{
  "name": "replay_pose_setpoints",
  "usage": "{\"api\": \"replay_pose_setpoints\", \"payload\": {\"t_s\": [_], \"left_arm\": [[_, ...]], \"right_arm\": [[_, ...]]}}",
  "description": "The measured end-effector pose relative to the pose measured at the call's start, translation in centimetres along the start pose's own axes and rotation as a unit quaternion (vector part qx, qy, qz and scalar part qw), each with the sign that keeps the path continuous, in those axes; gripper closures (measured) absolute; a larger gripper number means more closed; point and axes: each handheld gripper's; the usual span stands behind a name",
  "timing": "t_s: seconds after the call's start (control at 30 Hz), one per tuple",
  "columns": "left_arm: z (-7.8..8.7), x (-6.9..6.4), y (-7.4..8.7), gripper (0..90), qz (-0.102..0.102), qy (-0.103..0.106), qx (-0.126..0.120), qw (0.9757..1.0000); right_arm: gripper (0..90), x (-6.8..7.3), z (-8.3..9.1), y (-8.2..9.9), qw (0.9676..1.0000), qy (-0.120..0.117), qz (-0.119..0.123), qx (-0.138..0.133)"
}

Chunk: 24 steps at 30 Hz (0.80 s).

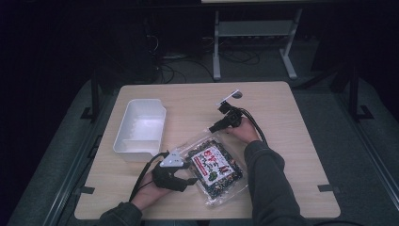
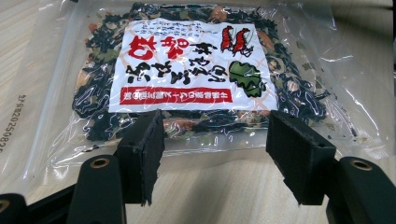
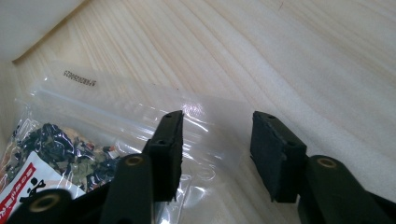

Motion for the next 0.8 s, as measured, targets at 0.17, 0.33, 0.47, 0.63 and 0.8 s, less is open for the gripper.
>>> {"api": "replay_pose_setpoints", "payload": {"t_s": [0.17, 0.33, 0.47, 0.63, 0.8], "left_arm": [[0.1, 0.1, 0.0, 36.4, 0.000, -0.002, -0.002, 1.0000], [0.3, 0.2, 0.0, 36.2, 0.000, -0.005, -0.002, 1.0000], [0.4, 0.4, 0.1, 35.8, 0.004, -0.008, -0.006, 0.9999], [0.5, 0.4, 0.1, 35.4, 0.003, -0.019, -0.007, 0.9998], [0.6, 0.5, 0.2, 34.3, 0.005, -0.026, -0.005, 0.9996]], "right_arm": [[65.4, -0.2, -0.3, 0.1, 1.0000, -0.002, 0.001, 0.004], [74.3, -0.3, -0.4, 0.0, 1.0000, -0.004, 0.000, 0.003], [84.1, -0.5, 0.4, 0.1, 0.9999, -0.012, 0.000, -0.006], [89.6, -0.3, 1.4, 0.3, 0.9997, -0.015, 0.012, -0.017], [90.0, 0.4, 3.2, 0.6, 0.9987, -0.005, 0.026, -0.043]]}}
Point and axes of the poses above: each handheld gripper's, and its own axes: z roughly backward along the jaws, y roughly out of its underside, x roughly to its left, and after that the axes turned 3 degrees about -y, right-handed
